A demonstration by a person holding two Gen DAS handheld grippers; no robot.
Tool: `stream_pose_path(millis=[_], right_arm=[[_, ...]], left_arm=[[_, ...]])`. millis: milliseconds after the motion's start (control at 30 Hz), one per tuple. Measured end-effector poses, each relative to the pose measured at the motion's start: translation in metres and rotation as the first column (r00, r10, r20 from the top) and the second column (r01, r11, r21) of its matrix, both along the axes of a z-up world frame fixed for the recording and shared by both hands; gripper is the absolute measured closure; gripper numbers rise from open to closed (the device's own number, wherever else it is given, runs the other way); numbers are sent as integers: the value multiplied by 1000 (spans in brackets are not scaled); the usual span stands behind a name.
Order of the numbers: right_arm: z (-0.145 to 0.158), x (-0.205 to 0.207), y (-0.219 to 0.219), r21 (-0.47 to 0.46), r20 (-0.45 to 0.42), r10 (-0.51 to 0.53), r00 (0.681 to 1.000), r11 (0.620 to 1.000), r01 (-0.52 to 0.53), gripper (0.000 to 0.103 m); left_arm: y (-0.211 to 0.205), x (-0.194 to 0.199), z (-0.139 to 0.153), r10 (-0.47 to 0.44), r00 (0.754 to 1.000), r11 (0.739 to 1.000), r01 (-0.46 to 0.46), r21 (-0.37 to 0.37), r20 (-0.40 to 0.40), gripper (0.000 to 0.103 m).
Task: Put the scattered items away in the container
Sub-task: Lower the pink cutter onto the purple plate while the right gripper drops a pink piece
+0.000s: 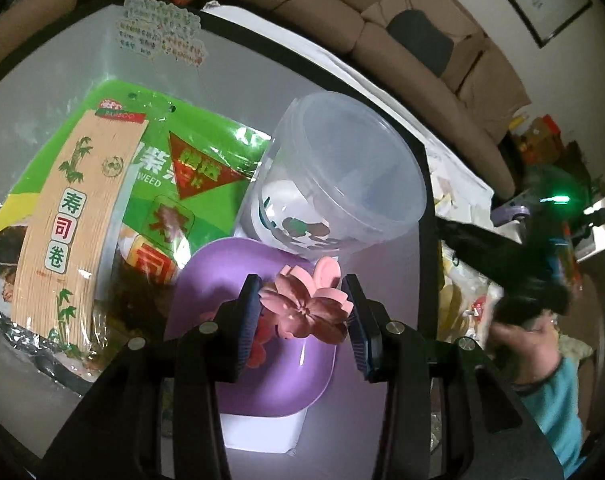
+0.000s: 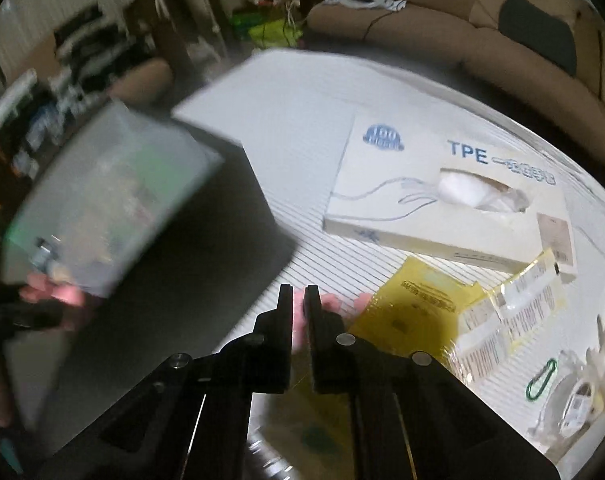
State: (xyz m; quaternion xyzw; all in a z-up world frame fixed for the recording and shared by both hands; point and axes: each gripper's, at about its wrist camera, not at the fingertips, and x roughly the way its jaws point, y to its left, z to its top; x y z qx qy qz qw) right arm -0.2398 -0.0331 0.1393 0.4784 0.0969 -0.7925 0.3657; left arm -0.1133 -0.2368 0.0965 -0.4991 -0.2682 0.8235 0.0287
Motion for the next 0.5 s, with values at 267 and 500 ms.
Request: stream_pose_path(millis=[267,500], right_arm=[[58,33,3,-37,-27,52,998,998,-53,98],[32,28,-21,90,-36,35,999,995,-31,96]], left_arm=[[-7,0,3,21,1000,999,-20,25,-5,65],[-11,-3,-1,29,999,999,-30,20,20,64]])
